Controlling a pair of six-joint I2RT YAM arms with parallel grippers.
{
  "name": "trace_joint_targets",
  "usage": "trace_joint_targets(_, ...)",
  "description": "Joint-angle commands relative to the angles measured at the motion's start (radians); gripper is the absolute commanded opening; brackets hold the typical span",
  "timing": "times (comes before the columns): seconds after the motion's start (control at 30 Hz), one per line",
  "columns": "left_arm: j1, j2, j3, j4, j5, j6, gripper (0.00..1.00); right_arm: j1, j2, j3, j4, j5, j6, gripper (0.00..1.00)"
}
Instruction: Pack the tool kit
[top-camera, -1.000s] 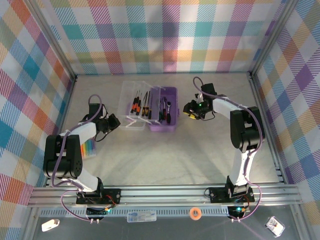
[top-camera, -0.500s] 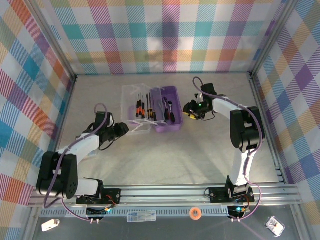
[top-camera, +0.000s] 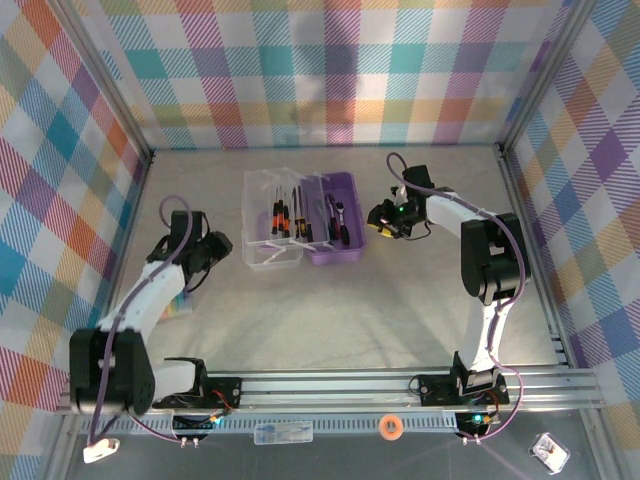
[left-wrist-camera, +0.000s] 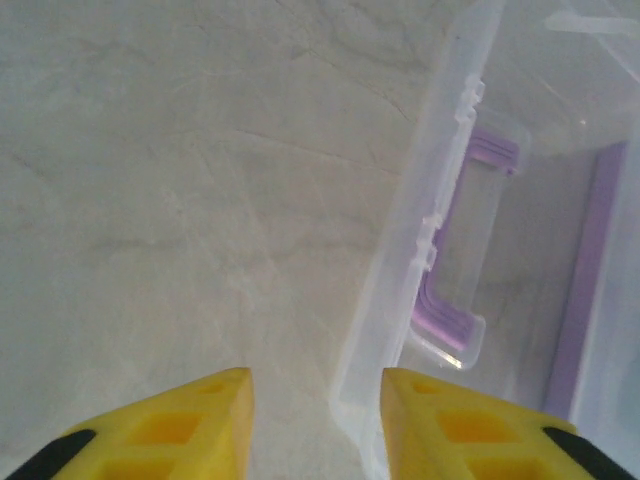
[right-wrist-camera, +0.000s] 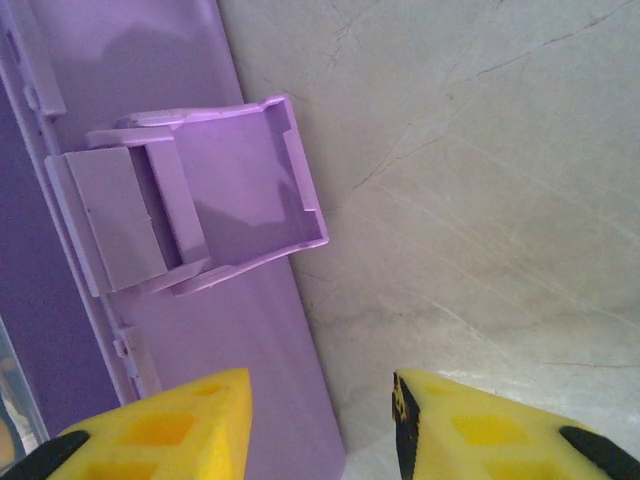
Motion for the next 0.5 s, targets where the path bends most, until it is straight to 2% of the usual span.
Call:
trace_joint_targets(0.0, 0.011, 0.123, 0.068, 0.093, 0.122, 0.071, 0.44, -0.008, -0.031, 0.028, -0.022, -0.008, -0.031, 0.43)
trace_joint_targets(0.1, 0.012, 0.205, 0.091, 0.160, 0.199, 0.082, 0.47, -0.011, -0.019, 0.032, -0.027, -0.024, -0.043, 0.45)
trace_joint_targets(0.27, 0.013, 0.293, 0.102, 0.182, 0.192, 0.085, 0.46, -0.011, 0.001, 0.026, -0.038, -0.036, -0.061, 0.46)
trace_joint_targets(0.37, 0.013, 0.353, 0.102, 0.209, 0.221, 0.091, 0.42, -0.010, 0.009, 0.019, -0.030, -0.044, -0.061, 0.46)
trace_joint_targets(0.47, 0.014, 0.392, 0.104, 0.216, 0.224, 0.096, 0.32, -0.011, 0.015, 0.012, -0.019, -0.049, -0.056, 0.46)
